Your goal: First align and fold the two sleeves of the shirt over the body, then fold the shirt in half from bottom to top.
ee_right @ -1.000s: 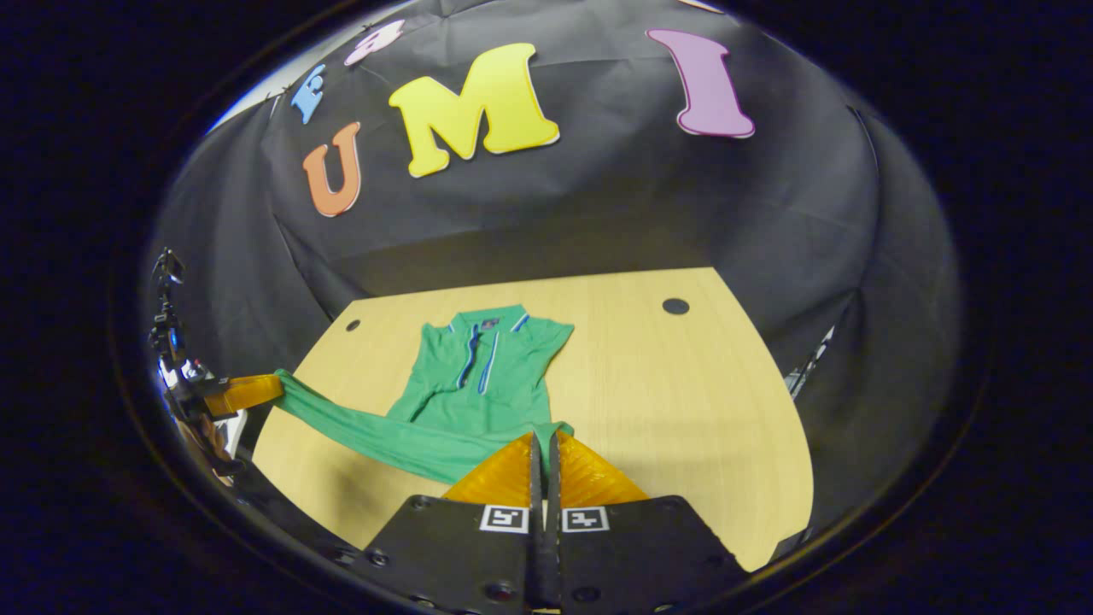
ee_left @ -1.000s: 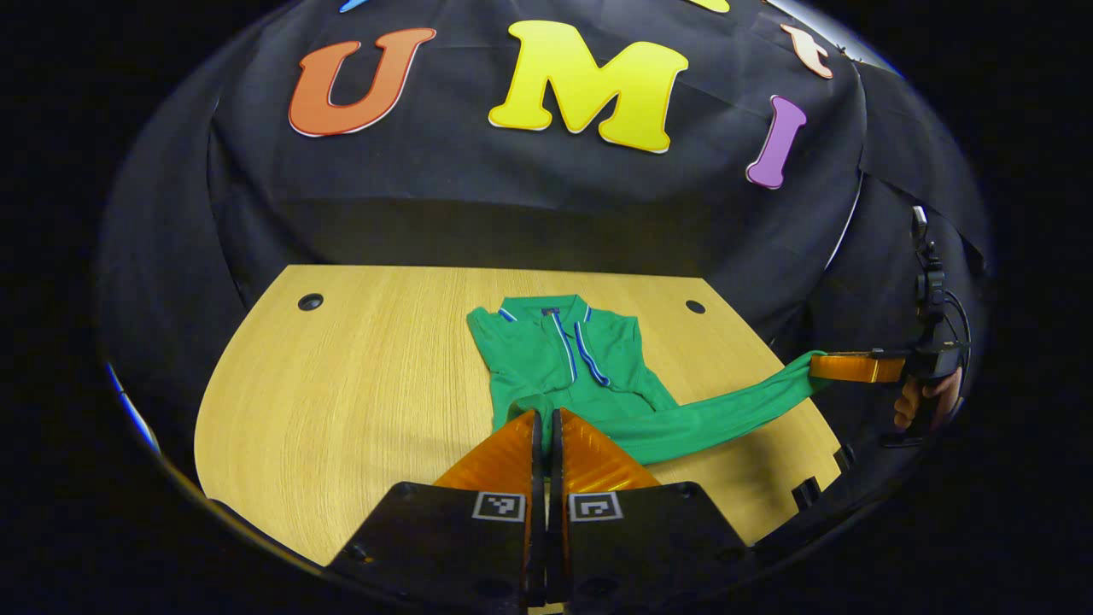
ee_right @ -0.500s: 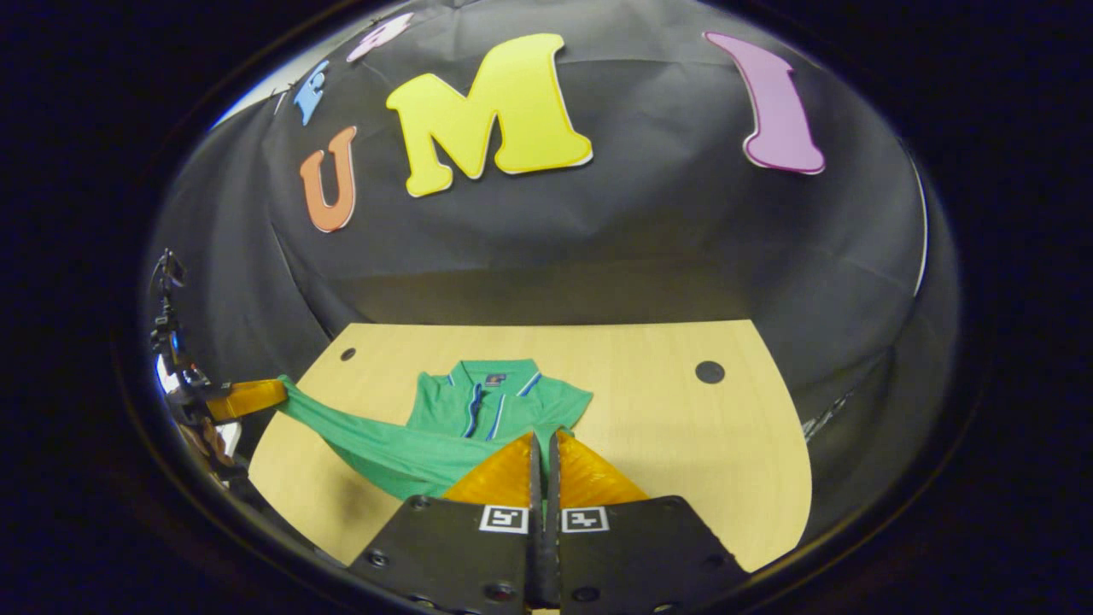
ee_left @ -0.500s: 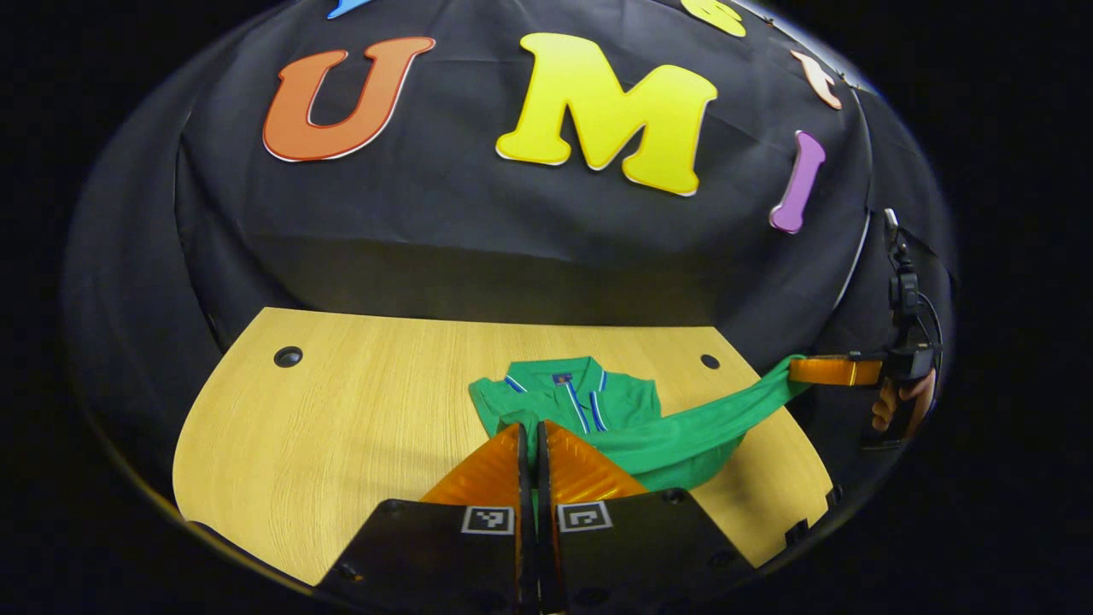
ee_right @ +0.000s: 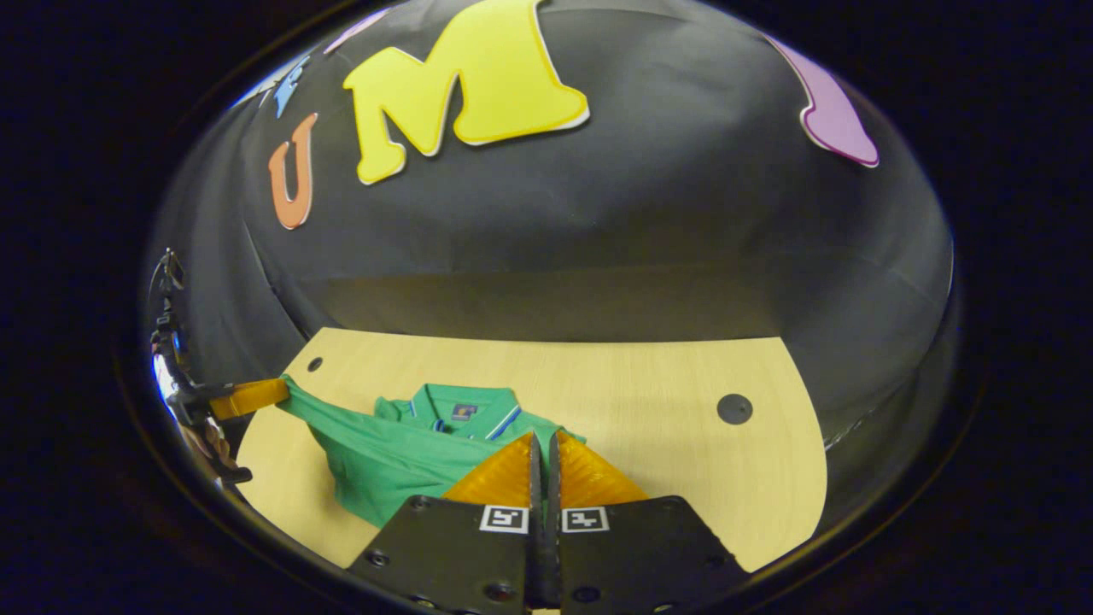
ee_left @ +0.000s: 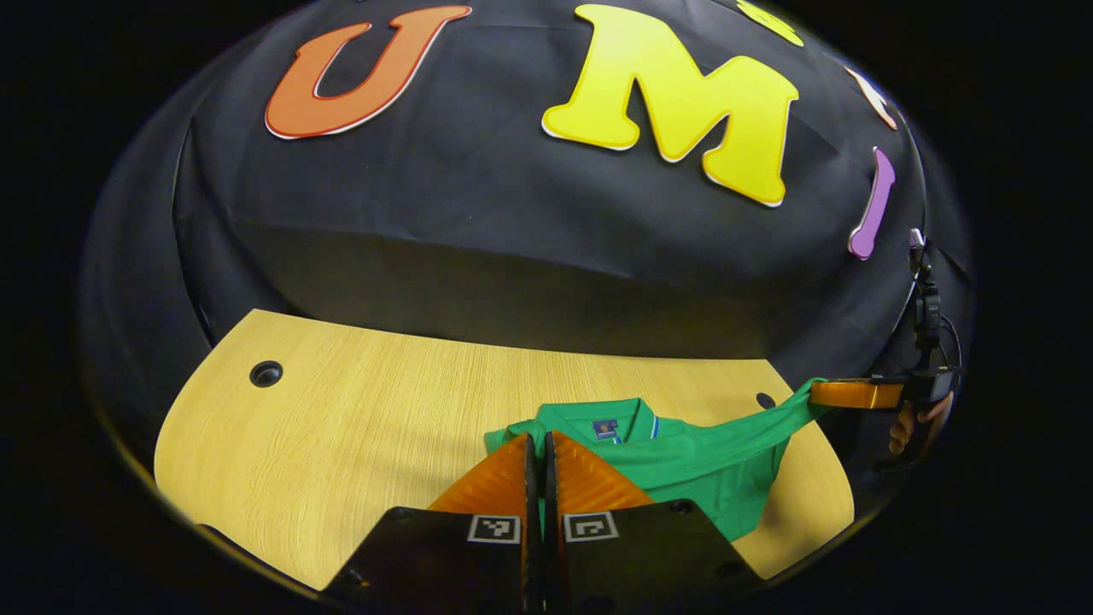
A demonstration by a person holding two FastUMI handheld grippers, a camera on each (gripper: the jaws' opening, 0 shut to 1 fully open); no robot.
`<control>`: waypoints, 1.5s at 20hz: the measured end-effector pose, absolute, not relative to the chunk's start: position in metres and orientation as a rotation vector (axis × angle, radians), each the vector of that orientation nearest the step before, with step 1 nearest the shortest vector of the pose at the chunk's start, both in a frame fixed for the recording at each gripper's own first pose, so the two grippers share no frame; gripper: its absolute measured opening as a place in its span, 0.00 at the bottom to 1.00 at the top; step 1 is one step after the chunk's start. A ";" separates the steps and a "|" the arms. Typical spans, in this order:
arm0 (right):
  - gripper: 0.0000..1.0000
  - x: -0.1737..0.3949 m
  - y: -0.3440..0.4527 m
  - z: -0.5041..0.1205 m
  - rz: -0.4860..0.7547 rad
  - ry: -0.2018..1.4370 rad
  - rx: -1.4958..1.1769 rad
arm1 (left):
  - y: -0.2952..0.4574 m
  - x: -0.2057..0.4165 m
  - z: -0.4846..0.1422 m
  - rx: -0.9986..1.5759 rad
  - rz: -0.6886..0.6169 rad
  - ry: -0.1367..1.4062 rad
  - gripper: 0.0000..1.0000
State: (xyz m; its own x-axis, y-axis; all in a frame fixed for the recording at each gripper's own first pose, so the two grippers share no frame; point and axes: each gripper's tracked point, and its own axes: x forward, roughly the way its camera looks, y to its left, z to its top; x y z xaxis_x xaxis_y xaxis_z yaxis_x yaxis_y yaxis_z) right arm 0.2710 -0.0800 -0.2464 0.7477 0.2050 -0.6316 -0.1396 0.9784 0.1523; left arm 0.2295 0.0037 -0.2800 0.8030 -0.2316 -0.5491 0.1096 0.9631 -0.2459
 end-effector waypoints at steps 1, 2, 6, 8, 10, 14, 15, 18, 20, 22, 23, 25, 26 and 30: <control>0.00 0.279 -0.080 -0.252 0.186 0.705 0.095 | 0.004 0.238 -0.288 -0.212 -0.180 0.625 0.06; 0.00 0.287 -0.080 -0.257 0.187 0.706 0.092 | 0.004 0.249 -0.294 -0.226 -0.174 0.627 0.06; 0.00 0.318 -0.078 -0.281 0.190 0.702 0.066 | 0.015 0.285 -0.313 -0.259 -0.124 0.612 0.06; 0.00 0.332 -0.078 -0.293 0.189 0.703 0.064 | 0.021 0.299 -0.328 -0.276 -0.101 0.609 0.06; 0.00 0.346 -0.077 -0.309 0.186 0.709 0.062 | 0.024 0.306 -0.349 -0.267 -0.092 0.636 0.06; 0.00 0.359 -0.081 -0.344 0.184 0.743 0.032 | 0.028 0.314 -0.388 -0.240 -0.087 0.683 0.07; 0.00 0.360 -0.081 -0.352 0.178 0.755 0.032 | 0.026 0.315 -0.396 -0.231 -0.087 0.696 0.07; 0.00 0.364 -0.084 -0.376 0.158 0.788 0.054 | 0.025 0.316 -0.417 -0.211 -0.079 0.733 0.07; 0.00 0.365 -0.087 -0.386 0.141 0.802 0.042 | 0.023 0.314 -0.426 -0.196 -0.078 0.754 0.08; 0.00 0.365 -0.084 -0.390 0.127 0.806 0.007 | 0.021 0.315 -0.429 -0.181 -0.079 0.760 0.15; 0.00 0.364 -0.084 -0.390 0.111 0.807 -0.021 | 0.021 0.315 -0.427 -0.173 -0.076 0.760 0.17; 0.05 0.362 -0.086 -0.385 0.073 0.799 -0.056 | 0.021 0.313 -0.418 -0.175 -0.068 0.749 0.22; 0.14 0.362 -0.085 -0.383 0.062 0.786 -0.063 | 0.020 0.314 -0.412 -0.177 -0.067 0.746 0.48; 0.78 0.351 -0.082 -0.344 0.034 0.711 -0.105 | 0.033 0.305 -0.371 -0.175 -0.010 0.685 1.00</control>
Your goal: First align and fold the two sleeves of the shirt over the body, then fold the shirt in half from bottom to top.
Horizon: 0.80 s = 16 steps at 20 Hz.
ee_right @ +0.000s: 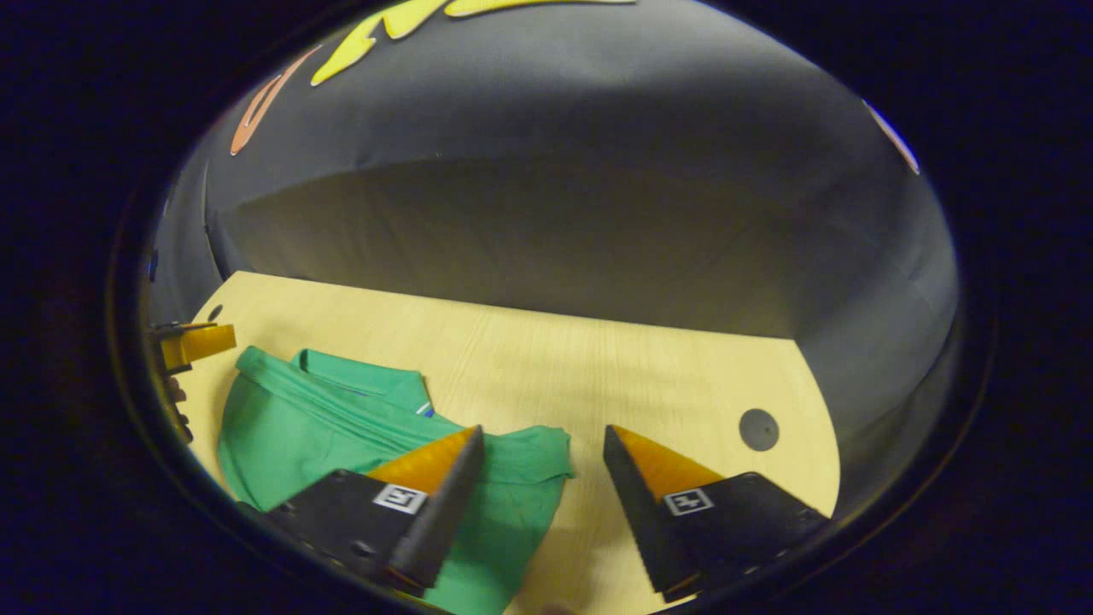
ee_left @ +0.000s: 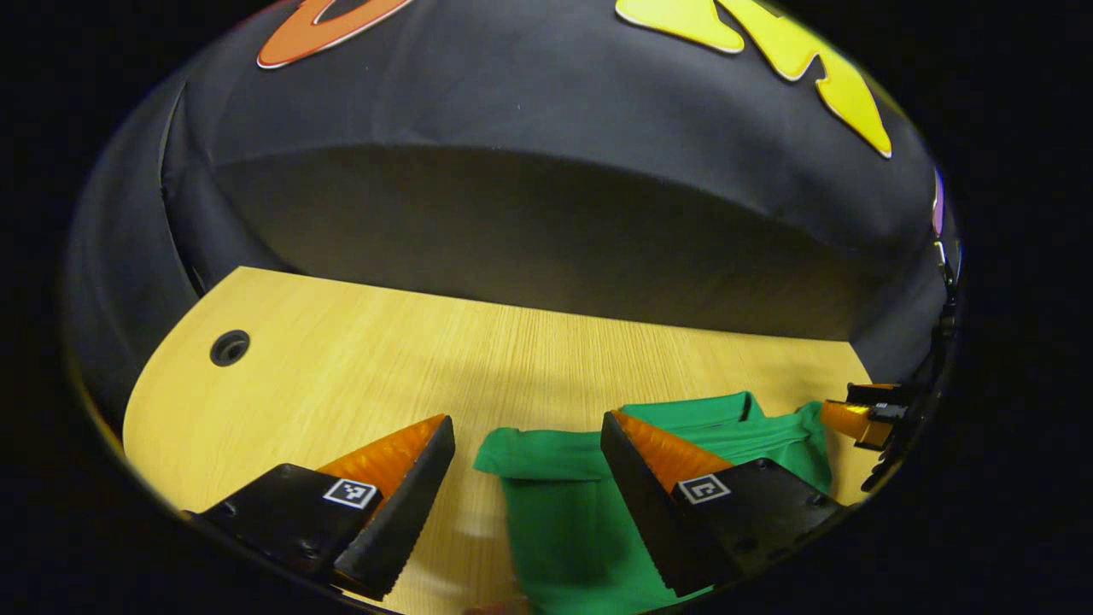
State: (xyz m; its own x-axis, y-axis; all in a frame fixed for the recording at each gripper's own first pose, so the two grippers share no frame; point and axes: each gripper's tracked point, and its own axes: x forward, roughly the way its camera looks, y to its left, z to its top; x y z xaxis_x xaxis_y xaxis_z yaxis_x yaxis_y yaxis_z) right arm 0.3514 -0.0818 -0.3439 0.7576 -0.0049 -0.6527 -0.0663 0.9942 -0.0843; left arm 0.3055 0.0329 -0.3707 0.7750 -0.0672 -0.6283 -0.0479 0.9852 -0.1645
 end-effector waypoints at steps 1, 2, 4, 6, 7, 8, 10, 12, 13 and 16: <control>0.97 0.346 -0.082 -0.324 0.013 0.668 -0.103 | 0.038 0.303 -0.352 -0.174 0.007 0.651 1.00; 0.98 0.341 -0.078 -0.303 0.008 0.626 -0.084 | 0.043 0.299 -0.331 -0.165 0.030 0.610 1.00; 0.97 0.320 -0.069 -0.258 0.004 0.550 -0.057 | 0.054 0.290 -0.279 -0.135 0.067 0.517 1.00; 0.97 0.293 -0.062 -0.207 -0.002 0.464 -0.051 | 0.061 0.274 -0.223 -0.114 0.062 0.424 1.00; 0.97 0.274 -0.057 -0.178 -0.001 0.422 -0.047 | 0.064 0.263 -0.190 -0.103 0.051 0.379 1.00; 0.97 0.256 -0.051 -0.152 0.003 0.379 -0.045 | 0.060 0.250 -0.164 -0.096 0.042 0.338 1.00; 0.96 0.216 -0.045 -0.106 -0.004 0.312 -0.048 | 0.048 0.221 -0.120 -0.072 0.020 0.270 1.00; 0.96 0.173 -0.040 -0.069 -0.014 0.256 -0.053 | 0.032 0.189 -0.087 -0.053 -0.005 0.216 1.00; 0.96 0.149 -0.039 -0.054 -0.018 0.231 -0.057 | 0.027 0.167 -0.066 -0.046 -0.028 0.188 1.00; 0.97 0.083 -0.026 -0.018 -0.008 0.171 -0.039 | 0.009 0.112 -0.029 -0.062 -0.056 0.139 1.00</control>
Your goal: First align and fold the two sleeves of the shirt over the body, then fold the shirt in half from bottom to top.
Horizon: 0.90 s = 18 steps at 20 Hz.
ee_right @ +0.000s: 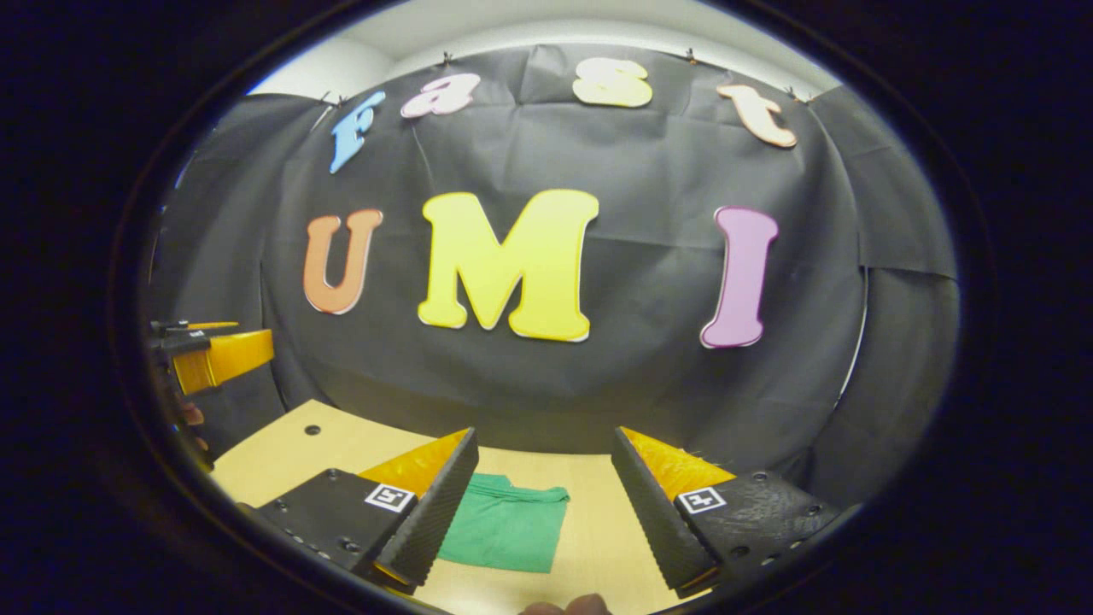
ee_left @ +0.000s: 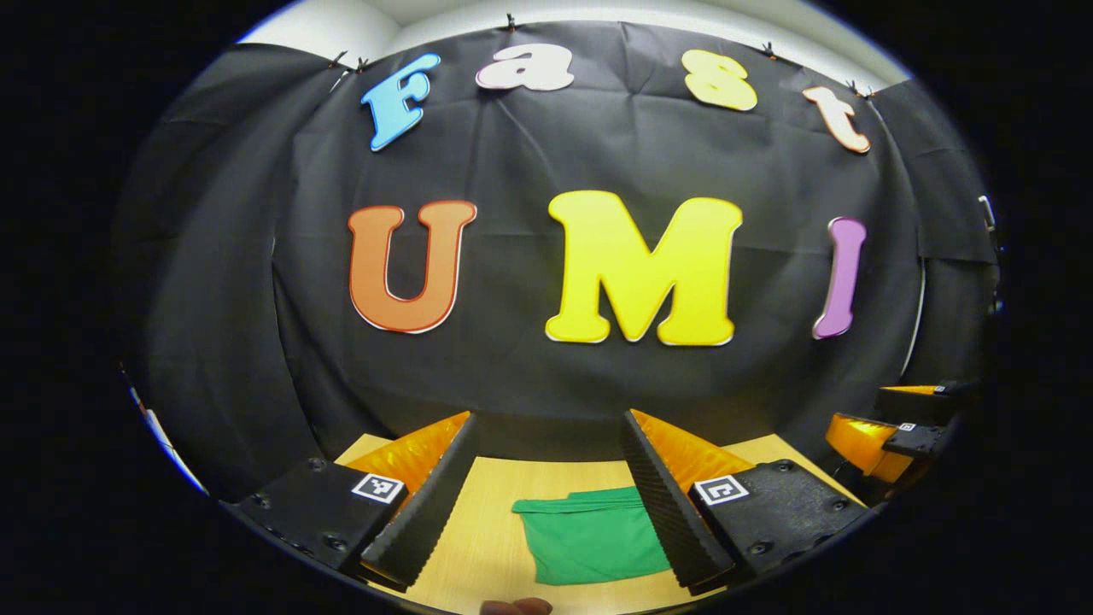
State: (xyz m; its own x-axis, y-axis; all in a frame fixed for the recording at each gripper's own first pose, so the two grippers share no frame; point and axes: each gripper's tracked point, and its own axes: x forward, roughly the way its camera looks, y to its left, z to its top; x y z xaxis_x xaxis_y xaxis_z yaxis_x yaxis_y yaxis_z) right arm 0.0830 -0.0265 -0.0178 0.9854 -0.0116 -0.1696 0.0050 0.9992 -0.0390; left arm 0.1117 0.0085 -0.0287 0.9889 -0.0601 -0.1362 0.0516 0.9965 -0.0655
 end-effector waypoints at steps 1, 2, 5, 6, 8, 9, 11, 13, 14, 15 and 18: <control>0.97 0.061 -0.024 -0.009 -0.004 0.150 -0.040 | -0.001 0.086 -0.014 -0.061 -0.054 0.117 1.00; 0.96 0.041 -0.023 -0.002 0.004 0.123 -0.050 | -0.008 0.064 -0.007 -0.064 -0.048 0.102 1.00; 0.96 -0.012 -0.024 0.004 0.030 0.068 -0.077 | -0.012 0.006 0.005 -0.065 -0.010 0.068 1.00; 0.95 -0.029 -0.022 0.003 0.045 0.072 -0.067 | -0.015 -0.012 0.003 -0.066 -0.003 0.072 1.00; 0.97 -0.063 -0.023 0.007 0.056 0.053 -0.053 | -0.021 -0.044 0.007 -0.071 0.001 0.057 0.96; 0.94 -0.075 -0.026 0.008 0.054 0.042 -0.052 | -0.022 -0.058 0.008 -0.065 0.011 0.053 1.00; 0.95 -0.099 -0.029 0.010 0.052 0.028 -0.036 | -0.028 -0.083 0.007 -0.056 0.020 0.067 1.00; 0.97 -0.112 -0.031 0.010 0.048 0.028 -0.020 | -0.034 -0.099 0.014 -0.052 0.016 0.056 0.96; 0.97 -0.118 -0.032 0.010 0.047 0.031 -0.014 | -0.036 -0.103 0.019 -0.047 0.015 0.045 1.00; 0.97 -0.123 -0.032 0.013 0.042 0.027 -0.007 | -0.039 -0.108 0.024 -0.047 0.008 0.035 0.98; 0.95 -0.128 -0.034 0.023 0.016 0.015 0.008 | -0.051 -0.110 0.033 -0.051 -0.024 0.028 1.00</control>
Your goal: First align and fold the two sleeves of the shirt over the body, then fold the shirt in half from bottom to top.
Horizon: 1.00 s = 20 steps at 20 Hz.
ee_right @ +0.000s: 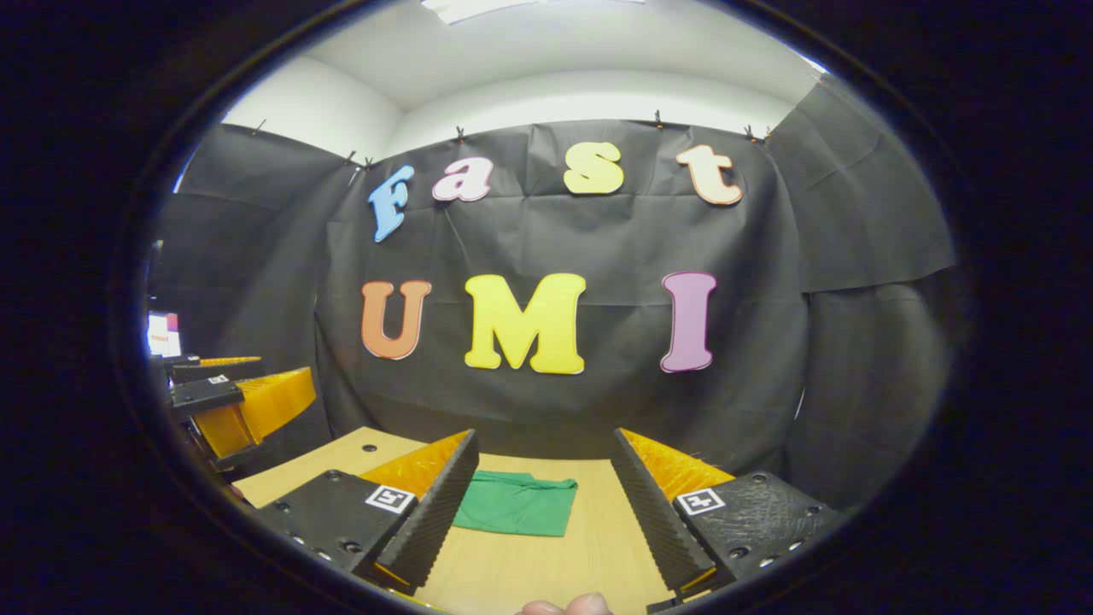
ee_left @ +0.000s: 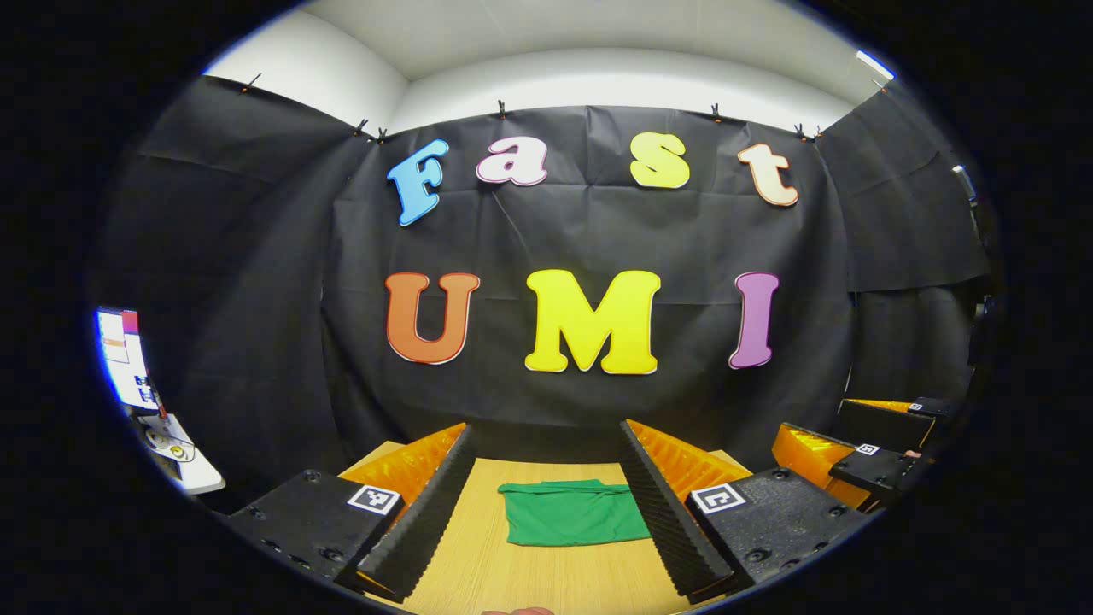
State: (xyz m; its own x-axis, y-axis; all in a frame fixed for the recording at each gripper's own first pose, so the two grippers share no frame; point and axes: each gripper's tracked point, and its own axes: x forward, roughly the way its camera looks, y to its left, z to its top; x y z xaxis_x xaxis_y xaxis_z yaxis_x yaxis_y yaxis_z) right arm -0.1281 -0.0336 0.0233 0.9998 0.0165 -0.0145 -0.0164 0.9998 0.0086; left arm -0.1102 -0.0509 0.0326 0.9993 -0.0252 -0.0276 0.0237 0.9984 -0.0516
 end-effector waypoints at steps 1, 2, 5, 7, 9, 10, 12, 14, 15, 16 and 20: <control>0.96 -0.129 -0.033 0.025 0.012 0.005 0.015 | -0.049 -0.111 0.035 -0.049 -0.029 0.023 1.00; 0.95 -0.129 -0.032 0.030 0.004 -0.007 0.019 | -0.050 -0.111 0.039 -0.046 -0.038 0.008 1.00; 0.95 -0.127 -0.029 0.026 -0.008 -0.002 0.024 | -0.049 -0.110 0.041 -0.033 -0.038 -0.001 1.00; 0.97 -0.124 -0.025 0.025 -0.007 -0.001 0.023 | -0.047 -0.108 0.038 -0.034 -0.035 0.004 1.00; 0.95 -0.122 -0.023 0.026 -0.005 -0.003 0.023 | -0.043 -0.107 0.039 -0.028 -0.022 0.005 1.00; 0.95 -0.120 -0.021 0.026 -0.002 -0.004 0.023 | -0.040 -0.107 0.037 -0.029 -0.012 0.011 0.98; 0.95 -0.119 -0.018 0.025 0.003 -0.002 0.018 | -0.039 -0.104 0.035 -0.039 -0.008 0.018 1.00; 0.95 -0.118 -0.019 0.023 0.004 0.000 0.019 | -0.042 -0.105 0.034 -0.036 -0.007 0.024 1.00; 0.95 -0.117 -0.019 0.023 0.002 -0.001 0.023 | -0.042 -0.106 0.033 -0.029 -0.008 0.027 1.00; 0.95 -0.117 -0.019 0.023 0.003 0.000 0.027 | -0.043 -0.105 0.032 -0.023 -0.006 0.029 1.00; 0.95 -0.118 -0.021 0.025 0.002 -0.003 0.032 | -0.043 -0.103 0.035 -0.024 0.000 0.024 1.00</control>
State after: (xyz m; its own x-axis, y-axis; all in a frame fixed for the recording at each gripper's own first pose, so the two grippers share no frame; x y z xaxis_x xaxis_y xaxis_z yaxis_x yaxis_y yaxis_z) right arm -0.1176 -0.0214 0.0248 1.0000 0.0020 0.0035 -0.0021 0.9995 0.0322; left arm -0.1032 -0.0433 0.0353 0.9997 -0.0007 -0.0235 0.0001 0.9997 -0.0239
